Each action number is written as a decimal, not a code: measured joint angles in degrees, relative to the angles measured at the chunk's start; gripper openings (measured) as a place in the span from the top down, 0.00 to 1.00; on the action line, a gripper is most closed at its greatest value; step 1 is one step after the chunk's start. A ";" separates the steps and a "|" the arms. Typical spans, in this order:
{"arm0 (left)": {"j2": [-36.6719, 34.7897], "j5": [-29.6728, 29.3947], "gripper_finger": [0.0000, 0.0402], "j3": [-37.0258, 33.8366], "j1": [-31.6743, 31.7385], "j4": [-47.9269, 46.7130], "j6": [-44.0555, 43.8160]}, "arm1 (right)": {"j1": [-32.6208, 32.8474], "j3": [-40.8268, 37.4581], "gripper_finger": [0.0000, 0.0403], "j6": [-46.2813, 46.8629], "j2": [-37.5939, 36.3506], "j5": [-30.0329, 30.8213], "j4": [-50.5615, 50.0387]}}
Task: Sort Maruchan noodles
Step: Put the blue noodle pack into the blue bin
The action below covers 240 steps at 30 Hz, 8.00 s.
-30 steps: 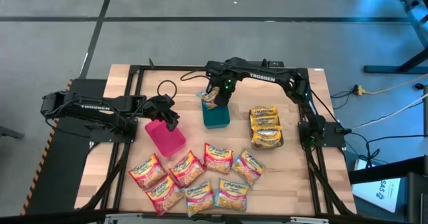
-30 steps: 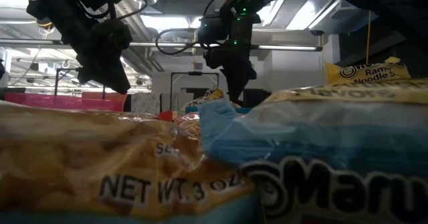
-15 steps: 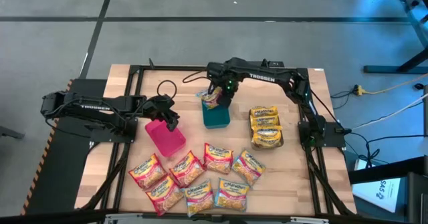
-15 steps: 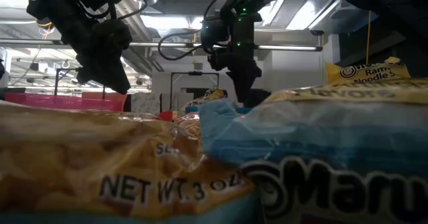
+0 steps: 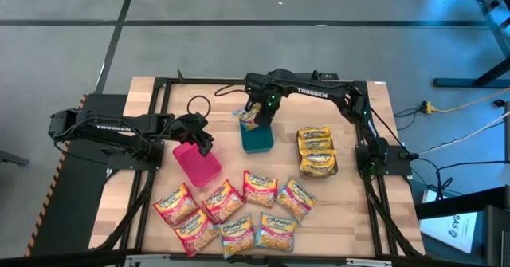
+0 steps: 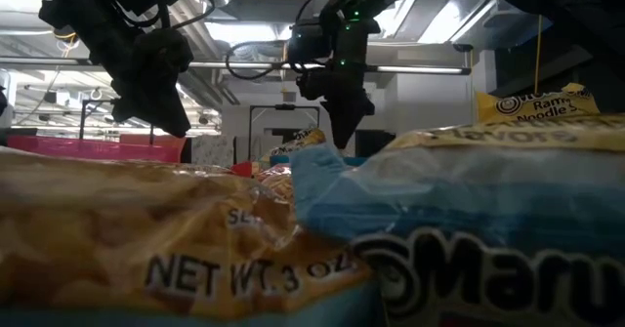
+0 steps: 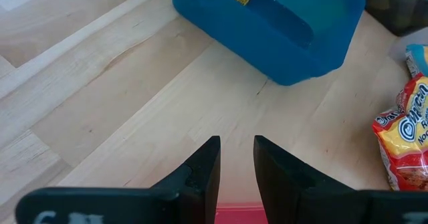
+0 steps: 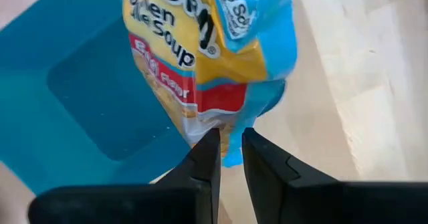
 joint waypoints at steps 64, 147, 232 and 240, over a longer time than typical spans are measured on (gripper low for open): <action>-22.74 -0.15 0.79 -0.02 -8.86 -7.48 6.88 | 0.23 13.97 0.52 -12.31 9.56 -6.39 5.92; -23.32 -7.54 0.79 -0.02 -8.88 -8.20 5.68 | 1.80 18.97 1.00 -12.52 4.27 -4.01 7.56; -24.58 -6.69 0.79 -0.02 -8.90 -10.56 6.20 | 10.40 4.90 0.75 0.47 6.47 -1.18 1.62; -24.59 -6.84 0.79 -0.02 -8.90 -10.56 6.23 | 12.35 4.81 0.75 1.75 6.49 -4.62 3.74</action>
